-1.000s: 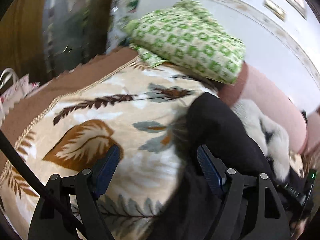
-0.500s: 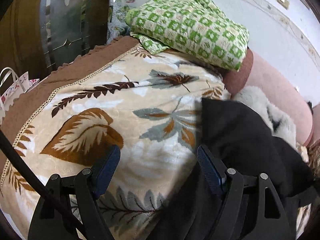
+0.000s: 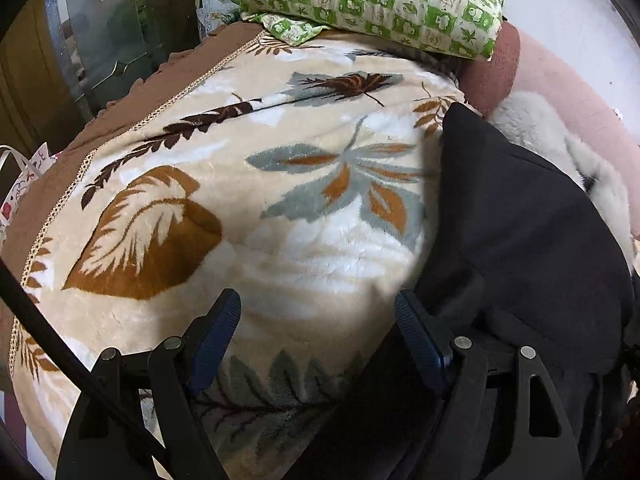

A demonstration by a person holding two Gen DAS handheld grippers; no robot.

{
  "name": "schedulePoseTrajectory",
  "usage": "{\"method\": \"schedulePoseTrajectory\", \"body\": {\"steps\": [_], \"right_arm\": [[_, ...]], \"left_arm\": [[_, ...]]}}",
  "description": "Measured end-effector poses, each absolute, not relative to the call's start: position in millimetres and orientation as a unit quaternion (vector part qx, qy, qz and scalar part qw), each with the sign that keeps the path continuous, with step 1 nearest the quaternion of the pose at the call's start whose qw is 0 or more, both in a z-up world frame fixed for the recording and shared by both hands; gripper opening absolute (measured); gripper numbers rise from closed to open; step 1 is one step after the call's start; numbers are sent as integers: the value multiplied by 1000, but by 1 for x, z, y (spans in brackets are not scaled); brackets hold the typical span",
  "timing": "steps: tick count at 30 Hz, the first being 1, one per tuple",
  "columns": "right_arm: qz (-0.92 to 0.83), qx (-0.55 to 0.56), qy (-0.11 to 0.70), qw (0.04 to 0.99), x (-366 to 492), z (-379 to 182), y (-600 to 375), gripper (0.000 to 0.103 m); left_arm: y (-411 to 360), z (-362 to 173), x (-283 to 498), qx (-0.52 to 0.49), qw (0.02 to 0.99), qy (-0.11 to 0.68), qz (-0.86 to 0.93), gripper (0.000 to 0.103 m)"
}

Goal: Fold large clothes

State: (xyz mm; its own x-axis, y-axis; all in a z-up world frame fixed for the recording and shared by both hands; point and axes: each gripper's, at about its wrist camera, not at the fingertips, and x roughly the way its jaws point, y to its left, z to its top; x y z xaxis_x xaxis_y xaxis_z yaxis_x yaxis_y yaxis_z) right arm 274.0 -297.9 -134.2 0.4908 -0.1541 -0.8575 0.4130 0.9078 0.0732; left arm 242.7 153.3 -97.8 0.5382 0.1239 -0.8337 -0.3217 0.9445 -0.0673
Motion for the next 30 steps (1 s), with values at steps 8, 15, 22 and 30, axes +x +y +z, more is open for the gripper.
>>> {"method": "schedulePoseTrajectory", "body": {"steps": [8, 15, 22, 30], "right_arm": [[-125, 182, 417, 881, 238, -92, -337, 64], [-221, 215, 379, 872, 174, -86, -467, 68], [-268, 399, 321, 816, 126, -137, -596, 60], [-279, 415, 300, 812, 166, -134, -645, 57]], "left_arm": [[120, -48, 193, -124, 920, 372, 13, 78], [43, -66, 184, -82, 908, 395, -109, 80], [2, -92, 189, -7, 904, 412, -111, 80], [7, -118, 207, -27, 883, 456, -108, 80]]}}
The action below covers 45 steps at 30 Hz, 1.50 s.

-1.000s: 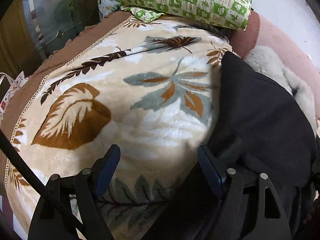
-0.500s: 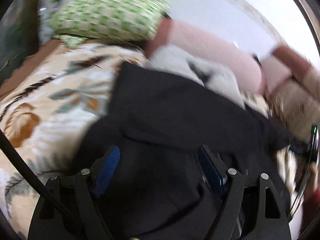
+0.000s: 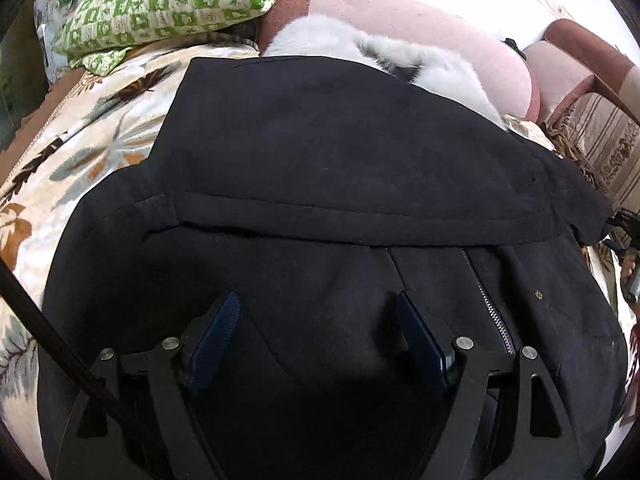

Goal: Fold large clothes

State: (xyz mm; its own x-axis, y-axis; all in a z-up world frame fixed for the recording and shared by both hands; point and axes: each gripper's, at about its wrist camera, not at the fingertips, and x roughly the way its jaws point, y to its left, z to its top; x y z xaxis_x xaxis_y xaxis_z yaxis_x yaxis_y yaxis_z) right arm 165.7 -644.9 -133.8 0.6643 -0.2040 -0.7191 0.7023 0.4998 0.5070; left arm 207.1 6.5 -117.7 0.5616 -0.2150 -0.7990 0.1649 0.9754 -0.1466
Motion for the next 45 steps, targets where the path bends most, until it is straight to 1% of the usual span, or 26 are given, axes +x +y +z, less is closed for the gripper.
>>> {"method": "schedulePoseTrajectory", "body": {"steps": [2, 3, 4, 6, 8, 11, 16, 19, 22, 25, 27, 31, 33, 35, 37, 38, 39, 40, 41, 42, 43, 45], "right_arm": [[-289, 417, 304, 807, 179, -135, -656, 57], [-295, 417, 306, 803, 184, -135, -660, 55], [-299, 416, 312, 800, 189, -135, -662, 41], [-299, 410, 325, 798, 194, -132, -662, 16], [-308, 376, 334, 807, 198, -113, -653, 10], [-304, 309, 329, 839, 202, -67, -626, 8], [-261, 196, 311, 893, 210, 16, -541, 7], [-210, 150, 304, 917, 217, 45, -480, 5], [-144, 91, 306, 937, 225, 61, -401, 4], [-65, 42, 323, 943, 236, 53, -320, 1], [-12, 7, 342, 940, 243, 33, -261, 1], [63, -53, 397, 914, 248, -34, -156, 2], [85, -64, 421, 901, 244, -60, -131, 2], [98, -77, 432, 893, 231, -77, -116, 4], [97, -92, 430, 893, 221, -80, -121, 8], [90, -99, 425, 895, 216, -78, -127, 15], [75, -104, 415, 900, 212, -74, -137, 29], [59, -106, 406, 906, 212, -70, -144, 47], [31, -104, 391, 914, 213, -63, -156, 56], [8, -100, 379, 920, 214, -59, -167, 71], [-14, -93, 367, 925, 215, -55, -181, 77], [-47, -77, 362, 928, 219, -54, -206, 77]], "left_arm": [[5, -119, 207, -23, 884, 455, -107, 80], [4, -120, 207, -19, 884, 455, -107, 81], [2, -120, 207, -16, 884, 455, -107, 81], [0, -121, 207, -8, 884, 455, -105, 81], [1, -120, 206, -9, 884, 455, -105, 81], [5, -115, 205, -23, 883, 456, -112, 81], [20, -95, 198, -64, 888, 437, -130, 81], [36, -73, 190, -81, 902, 404, -130, 81], [57, -54, 185, -76, 927, 360, -79, 81], [82, -42, 187, -71, 943, 326, -3, 81], [100, -40, 192, -81, 944, 317, 40, 81], [128, -51, 204, -133, 929, 341, 63, 81], [134, -56, 208, -153, 919, 358, 59, 81], [135, -57, 208, -163, 916, 364, 52, 81], [135, -56, 208, -165, 915, 366, 45, 81], [133, -56, 208, -163, 915, 367, 44, 81], [131, -56, 207, -159, 915, 367, 46, 81], [130, -56, 207, -156, 916, 368, 47, 81], [128, -56, 207, -154, 916, 369, 47, 81], [127, -55, 207, -154, 916, 369, 44, 81], [127, -55, 206, -154, 916, 369, 42, 81], [125, -54, 205, -152, 917, 367, 40, 81]]}}
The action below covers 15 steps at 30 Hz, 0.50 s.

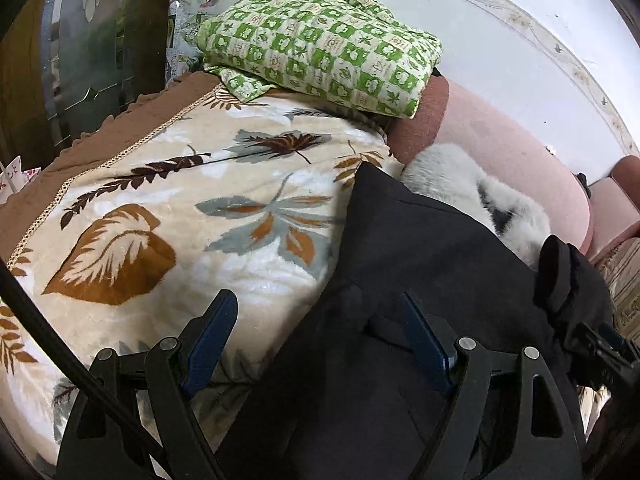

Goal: Fold large clothes

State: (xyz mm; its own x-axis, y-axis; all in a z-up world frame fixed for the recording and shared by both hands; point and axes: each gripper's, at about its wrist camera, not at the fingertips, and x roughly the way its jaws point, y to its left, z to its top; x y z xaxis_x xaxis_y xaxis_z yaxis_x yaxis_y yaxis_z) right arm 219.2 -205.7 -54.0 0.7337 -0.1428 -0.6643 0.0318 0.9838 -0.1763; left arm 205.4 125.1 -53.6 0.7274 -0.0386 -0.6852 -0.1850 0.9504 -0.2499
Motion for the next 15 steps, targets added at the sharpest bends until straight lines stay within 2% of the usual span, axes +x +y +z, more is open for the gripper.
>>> {"method": "schedulePoseTrajectory", "body": {"steps": [6, 11, 12, 13, 14, 15], "right_arm": [[-55, -73, 397, 913, 261, -74, -211, 77], [-80, -151, 389, 905, 289, -94, -187, 78], [-96, -175, 389, 899, 297, -101, -187, 75], [-119, -197, 392, 890, 306, -108, -189, 46], [-130, -198, 398, 886, 310, -111, -194, 28], [-136, -182, 407, 885, 314, -111, -203, 25]], "left_arm": [[122, -56, 208, -148, 916, 372, 36, 81], [123, -61, 214, -148, 913, 378, 40, 81], [124, -62, 215, -149, 912, 380, 40, 81], [125, -63, 216, -151, 911, 382, 40, 81], [126, -64, 218, -154, 909, 385, 40, 81], [127, -65, 219, -157, 908, 387, 41, 81]]}}
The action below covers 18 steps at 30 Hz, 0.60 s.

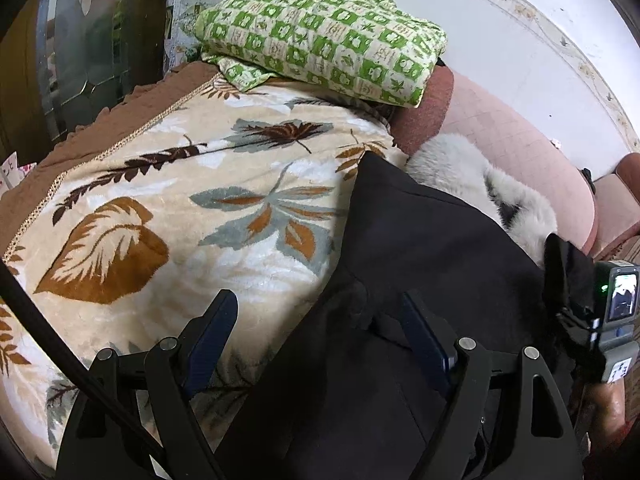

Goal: Fold large clothes

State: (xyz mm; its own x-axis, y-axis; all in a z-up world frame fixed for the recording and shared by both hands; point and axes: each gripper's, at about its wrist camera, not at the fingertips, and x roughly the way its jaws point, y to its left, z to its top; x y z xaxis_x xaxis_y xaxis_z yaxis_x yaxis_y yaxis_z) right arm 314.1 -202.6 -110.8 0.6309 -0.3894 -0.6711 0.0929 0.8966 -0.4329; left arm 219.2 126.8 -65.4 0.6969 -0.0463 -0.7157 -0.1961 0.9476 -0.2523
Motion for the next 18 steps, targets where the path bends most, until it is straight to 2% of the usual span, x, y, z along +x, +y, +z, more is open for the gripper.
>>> {"method": "schedulePoseTrajectory", "body": {"steps": [3, 9, 14, 18], "right_arm": [[-125, -103, 400, 902, 308, -88, -225, 19], [-67, -35, 343, 936, 274, -14, -222, 19], [35, -2, 318, 948, 251, 28, -171, 19], [122, 7, 330, 936, 254, 29, -107, 19]], "left_arm": [[130, -66, 222, -171, 903, 392, 37, 81], [145, -62, 220, -187, 901, 386, 57, 81], [174, -62, 217, -219, 893, 382, 90, 81], [193, -57, 213, -227, 891, 371, 126, 81]]}}
